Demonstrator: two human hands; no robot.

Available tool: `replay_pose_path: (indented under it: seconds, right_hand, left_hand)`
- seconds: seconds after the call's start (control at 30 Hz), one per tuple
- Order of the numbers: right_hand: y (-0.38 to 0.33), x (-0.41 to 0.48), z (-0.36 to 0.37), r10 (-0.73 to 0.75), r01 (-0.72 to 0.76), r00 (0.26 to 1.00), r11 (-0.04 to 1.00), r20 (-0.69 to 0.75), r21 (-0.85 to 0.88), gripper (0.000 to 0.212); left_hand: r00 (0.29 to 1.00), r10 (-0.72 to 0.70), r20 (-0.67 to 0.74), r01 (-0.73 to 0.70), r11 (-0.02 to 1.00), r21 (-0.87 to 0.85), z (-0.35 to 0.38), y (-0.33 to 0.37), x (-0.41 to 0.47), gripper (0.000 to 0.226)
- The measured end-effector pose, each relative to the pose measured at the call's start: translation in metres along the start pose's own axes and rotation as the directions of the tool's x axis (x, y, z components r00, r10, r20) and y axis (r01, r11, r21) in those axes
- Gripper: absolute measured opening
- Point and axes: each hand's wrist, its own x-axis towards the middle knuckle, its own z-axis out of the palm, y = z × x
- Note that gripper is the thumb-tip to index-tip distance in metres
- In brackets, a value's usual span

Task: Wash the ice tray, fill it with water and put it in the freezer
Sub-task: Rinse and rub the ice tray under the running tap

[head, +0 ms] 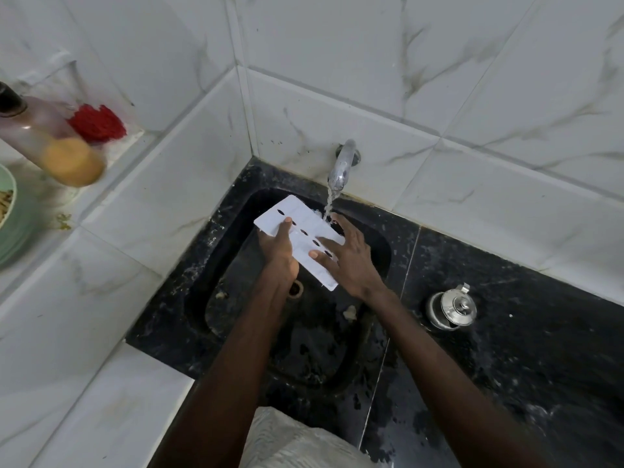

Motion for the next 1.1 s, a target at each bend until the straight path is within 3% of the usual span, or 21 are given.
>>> replay_pose_path:
  seconds: [0.13, 0.23, 0.33, 0.43, 0.5, 0.6, 0.7, 0.8, 0.9, 0.97, 1.1]
  right_hand:
    - [0.007, 0.003, -0.002, 0.065, -0.069, 0.992, 0.997, -0.104, -0.035, 0.047]
    - [-0.005, 0.008, 0.000, 0.077, -0.077, 0.997, 0.997, -0.023, -0.017, 0.062]
    - [-0.005, 0.003, -0.001, 0.004, -0.005, 1.000, 1.000, 0.022, 0.014, 0.058]
    - [0.004, -0.002, -0.006, 0.024, -0.013, 0.989, 0.997, -0.146, 0.077, 0.045]
    - [0.007, -0.003, -0.005, 0.057, -0.045, 0.981, 0.997, -0.185, 0.069, 0.043]
    - [0.007, -0.002, -0.001, 0.084, -0.087, 0.991, 0.996, -0.102, -0.020, 0.055]
    - [0.002, -0.003, 0.004, 0.062, -0.062, 0.998, 0.998, -0.017, 0.014, 0.068]
    - [0.005, -0.006, 0.000, -0.008, 0.009, 1.000, 0.999, -0.005, 0.035, 0.055]
    - [0.011, -0.001, -0.005, -0.001, -0.003, 0.995, 0.999, -0.104, -0.043, 0.043]
    - [0.005, 0.004, -0.003, 0.036, -0.046, 0.992, 0.995, -0.117, -0.089, 0.052]
    - [-0.005, 0.003, 0.002, -0.002, 0.003, 1.000, 1.000, 0.027, -0.025, 0.064]
  left_hand:
    - [0.998, -0.055, 0.007, 0.055, 0.998, 0.004, -0.004, -0.001, -0.006, 0.049]
    - [0.999, -0.044, 0.018, 0.044, 0.999, -0.015, -0.001, -0.003, -0.008, 0.046]
    - [0.999, -0.033, -0.009, 0.033, 0.999, -0.012, -0.004, 0.003, -0.001, 0.045]
    - [0.998, -0.038, -0.040, 0.038, 0.999, -0.014, -0.008, 0.006, 0.002, 0.045]
    - [0.998, -0.028, -0.060, 0.026, 0.999, -0.030, -0.009, 0.007, 0.004, 0.040]
    - [0.998, -0.048, -0.044, 0.046, 0.998, -0.045, -0.007, 0.005, 0.000, 0.037]
    - [0.999, -0.037, -0.038, 0.036, 0.999, -0.040, -0.006, 0.003, -0.001, 0.030]
    - [0.999, 0.018, -0.049, -0.021, 0.998, -0.061, -0.014, 0.007, 0.007, 0.028]
    - [0.999, 0.006, -0.038, -0.010, 0.996, -0.084, -0.016, 0.006, 0.007, 0.028]
    - [1.000, -0.009, -0.029, 0.007, 0.997, -0.081, -0.011, 0.004, 0.002, 0.031]
    - [0.999, 0.028, -0.046, -0.032, 0.995, -0.090, -0.010, 0.009, 0.003, 0.040]
